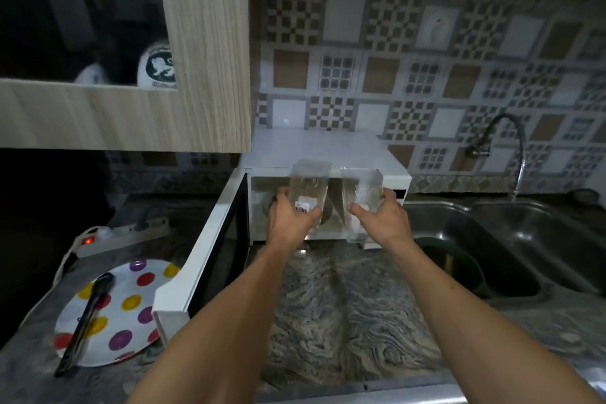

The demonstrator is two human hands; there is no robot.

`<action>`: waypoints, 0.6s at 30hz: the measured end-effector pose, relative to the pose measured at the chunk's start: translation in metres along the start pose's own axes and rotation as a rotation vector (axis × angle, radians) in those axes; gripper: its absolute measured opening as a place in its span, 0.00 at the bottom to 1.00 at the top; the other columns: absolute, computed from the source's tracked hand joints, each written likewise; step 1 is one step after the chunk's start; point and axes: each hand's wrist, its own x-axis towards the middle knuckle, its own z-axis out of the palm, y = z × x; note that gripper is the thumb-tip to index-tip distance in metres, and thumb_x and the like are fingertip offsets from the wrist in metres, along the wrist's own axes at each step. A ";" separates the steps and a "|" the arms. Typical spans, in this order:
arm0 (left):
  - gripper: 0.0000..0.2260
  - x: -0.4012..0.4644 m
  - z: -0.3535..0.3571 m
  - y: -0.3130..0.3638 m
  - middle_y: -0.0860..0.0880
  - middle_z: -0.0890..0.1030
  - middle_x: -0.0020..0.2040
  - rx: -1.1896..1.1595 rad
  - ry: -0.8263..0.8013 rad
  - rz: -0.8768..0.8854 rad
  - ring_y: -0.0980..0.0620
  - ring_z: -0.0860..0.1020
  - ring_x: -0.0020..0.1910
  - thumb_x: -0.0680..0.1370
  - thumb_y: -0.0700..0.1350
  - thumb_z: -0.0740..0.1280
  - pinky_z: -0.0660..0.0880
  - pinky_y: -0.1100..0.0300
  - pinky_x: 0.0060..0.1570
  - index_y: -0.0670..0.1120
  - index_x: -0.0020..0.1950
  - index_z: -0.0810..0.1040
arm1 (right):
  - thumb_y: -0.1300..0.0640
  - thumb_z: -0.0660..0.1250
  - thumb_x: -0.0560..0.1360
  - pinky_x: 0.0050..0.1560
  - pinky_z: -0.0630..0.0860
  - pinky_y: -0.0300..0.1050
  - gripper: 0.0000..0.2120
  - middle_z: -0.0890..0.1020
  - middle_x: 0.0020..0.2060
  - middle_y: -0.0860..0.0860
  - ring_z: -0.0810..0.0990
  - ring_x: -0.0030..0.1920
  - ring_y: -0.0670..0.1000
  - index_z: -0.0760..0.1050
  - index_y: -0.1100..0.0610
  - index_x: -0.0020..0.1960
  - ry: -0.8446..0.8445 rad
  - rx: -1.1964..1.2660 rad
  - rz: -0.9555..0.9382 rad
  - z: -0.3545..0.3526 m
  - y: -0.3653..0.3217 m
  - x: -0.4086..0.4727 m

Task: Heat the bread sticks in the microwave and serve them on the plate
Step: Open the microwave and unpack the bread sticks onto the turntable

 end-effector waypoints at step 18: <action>0.37 0.173 0.025 0.055 0.43 0.76 0.61 0.261 0.121 0.013 0.41 0.75 0.59 0.66 0.64 0.73 0.77 0.45 0.56 0.48 0.66 0.62 | 0.28 0.66 0.71 0.66 0.72 0.57 0.48 0.72 0.71 0.59 0.73 0.68 0.62 0.56 0.57 0.78 -0.106 -0.077 -0.069 0.013 -0.072 0.193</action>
